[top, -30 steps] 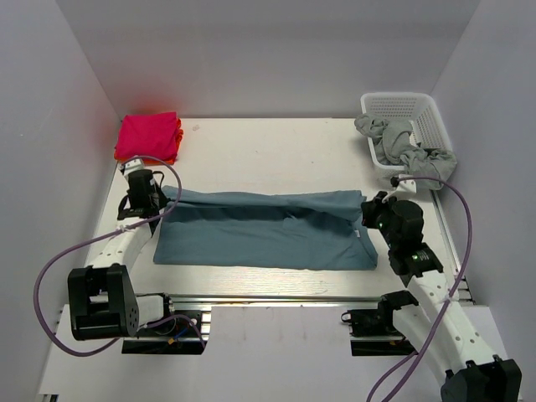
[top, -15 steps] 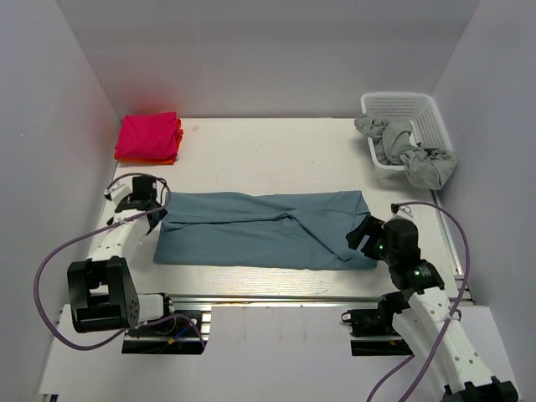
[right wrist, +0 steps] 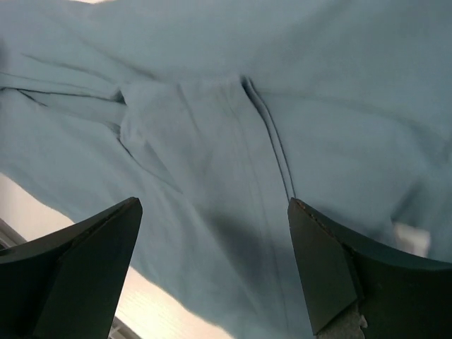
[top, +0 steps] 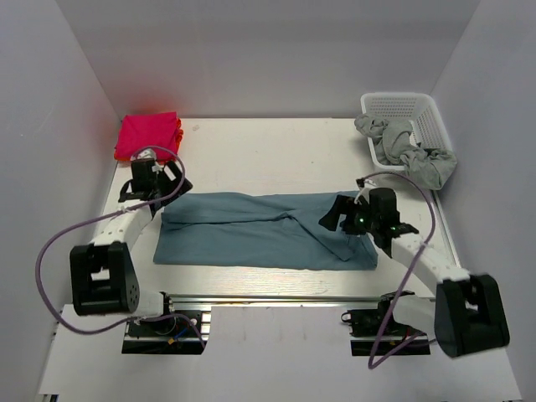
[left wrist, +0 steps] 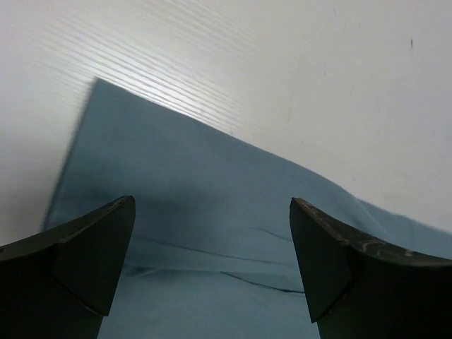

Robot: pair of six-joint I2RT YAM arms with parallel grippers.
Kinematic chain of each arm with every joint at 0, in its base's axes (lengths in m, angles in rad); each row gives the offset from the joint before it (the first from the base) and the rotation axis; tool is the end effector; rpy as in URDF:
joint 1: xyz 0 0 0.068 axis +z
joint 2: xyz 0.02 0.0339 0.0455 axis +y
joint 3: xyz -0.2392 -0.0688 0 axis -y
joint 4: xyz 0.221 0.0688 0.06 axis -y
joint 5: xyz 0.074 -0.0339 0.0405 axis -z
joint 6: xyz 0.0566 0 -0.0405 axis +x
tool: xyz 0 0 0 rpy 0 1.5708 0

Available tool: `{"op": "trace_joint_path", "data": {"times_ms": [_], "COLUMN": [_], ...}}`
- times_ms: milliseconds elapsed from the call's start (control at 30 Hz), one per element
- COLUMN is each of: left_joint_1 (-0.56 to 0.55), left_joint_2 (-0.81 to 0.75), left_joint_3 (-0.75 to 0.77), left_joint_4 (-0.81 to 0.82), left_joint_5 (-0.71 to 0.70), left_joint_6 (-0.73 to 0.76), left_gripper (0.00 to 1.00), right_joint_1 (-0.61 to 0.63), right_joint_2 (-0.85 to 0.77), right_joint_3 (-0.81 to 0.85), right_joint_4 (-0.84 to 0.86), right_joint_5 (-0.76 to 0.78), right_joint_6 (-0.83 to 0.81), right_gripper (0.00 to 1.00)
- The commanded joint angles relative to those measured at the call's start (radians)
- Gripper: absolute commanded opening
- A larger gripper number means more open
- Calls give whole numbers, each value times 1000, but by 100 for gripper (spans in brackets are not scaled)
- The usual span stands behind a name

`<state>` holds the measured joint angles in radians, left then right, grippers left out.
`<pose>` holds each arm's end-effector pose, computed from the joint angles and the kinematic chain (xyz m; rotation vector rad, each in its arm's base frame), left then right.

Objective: Fold and stack the t-shirts
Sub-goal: Fold the other side of the tshirt into a rectangle

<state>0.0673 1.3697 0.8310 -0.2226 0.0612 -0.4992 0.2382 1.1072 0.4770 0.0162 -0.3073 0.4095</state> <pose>0.2868 0.0159 0.1960 -0.6266 2.2629 -0.2857 0.2209 0.0713 0.1720 0.0123 2.2389 0.6959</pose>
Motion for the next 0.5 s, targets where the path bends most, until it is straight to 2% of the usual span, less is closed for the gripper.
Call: {"op": "trace_joint_path", "data": {"times_ms": [0,100,233,367,467], "left_joint_1": [-4,-4,6,6,6], "left_joint_2": [126,190,201,192,192], "left_joint_3": [28,11,-13,-32,-32], "left_joint_4": [71,62,28,-4,-4], "left_joint_5": [262,252,175,114,114], "left_joint_6": [60,60,60,51,51], "left_gripper": [100,100,100,100,100], "right_joint_1": [7,9,7,16,21], "right_joint_2": [112,235,342,471,508], "right_joint_3": [101,141,190,255,259], "right_joint_4": [194,238,260,243,252], "right_joint_5": [-122,-82,-26,-111,-182], "right_joint_6": [-58,-70,-89,-107,-104], "right_gripper": [90,90,90,90,90]}}
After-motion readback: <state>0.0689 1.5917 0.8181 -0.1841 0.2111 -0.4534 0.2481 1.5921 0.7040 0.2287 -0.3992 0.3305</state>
